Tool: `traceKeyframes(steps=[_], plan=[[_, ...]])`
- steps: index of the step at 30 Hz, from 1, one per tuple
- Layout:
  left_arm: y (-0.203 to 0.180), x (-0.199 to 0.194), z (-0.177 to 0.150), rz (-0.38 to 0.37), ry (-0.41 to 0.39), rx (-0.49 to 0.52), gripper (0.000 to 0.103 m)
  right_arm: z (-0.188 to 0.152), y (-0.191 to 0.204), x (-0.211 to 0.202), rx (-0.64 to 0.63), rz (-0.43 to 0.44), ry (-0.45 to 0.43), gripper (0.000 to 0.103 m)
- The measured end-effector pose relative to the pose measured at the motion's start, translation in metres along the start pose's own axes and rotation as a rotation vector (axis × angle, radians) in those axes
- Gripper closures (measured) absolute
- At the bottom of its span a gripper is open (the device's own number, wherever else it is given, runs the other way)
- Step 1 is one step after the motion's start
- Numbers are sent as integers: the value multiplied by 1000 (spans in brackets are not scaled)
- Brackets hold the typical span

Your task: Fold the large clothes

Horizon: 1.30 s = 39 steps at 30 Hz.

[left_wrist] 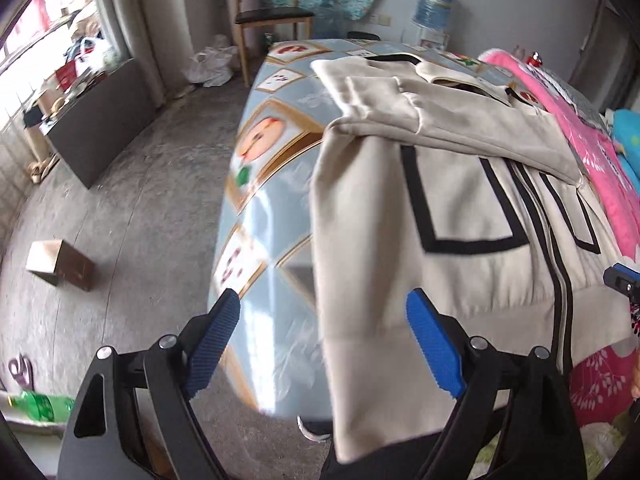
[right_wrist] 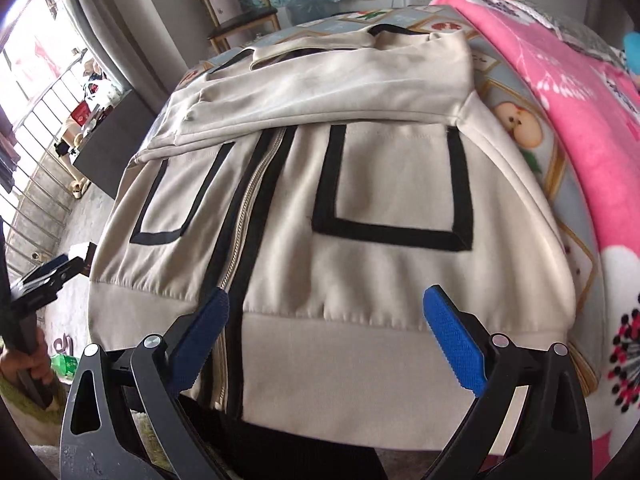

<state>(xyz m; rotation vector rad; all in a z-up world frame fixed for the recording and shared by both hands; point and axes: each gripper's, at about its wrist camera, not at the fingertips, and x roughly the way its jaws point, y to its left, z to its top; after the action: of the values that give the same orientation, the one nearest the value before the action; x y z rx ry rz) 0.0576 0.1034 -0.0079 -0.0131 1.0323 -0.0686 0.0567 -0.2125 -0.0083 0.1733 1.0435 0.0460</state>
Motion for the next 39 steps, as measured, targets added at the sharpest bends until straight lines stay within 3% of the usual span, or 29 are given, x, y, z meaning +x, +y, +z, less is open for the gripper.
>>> traceKeyframes(steps=[6, 12, 17, 23, 34, 39], plan=[[11, -26, -49, 22, -53, -26, 20, -22, -8, 1, 20, -6, 4, 9], [-2, -29, -76, -38, -75, -36, 20, -37, -11, 2, 2, -37, 29, 9], [-13, -20, -83, -99, -53, -40, 41, -50, -24, -8, 27, -68, 13, 9], [-4, -3, -80, -145, 7, -119, 61, -65, -41, -19, 78, -99, 11, 9], [3, 11, -86, -246, 91, -192, 62, -81, -58, -41, 104, -135, -16, 9], [4, 9, -85, -267, 83, -195, 73, -94, -79, -56, 154, -170, -30, 9]])
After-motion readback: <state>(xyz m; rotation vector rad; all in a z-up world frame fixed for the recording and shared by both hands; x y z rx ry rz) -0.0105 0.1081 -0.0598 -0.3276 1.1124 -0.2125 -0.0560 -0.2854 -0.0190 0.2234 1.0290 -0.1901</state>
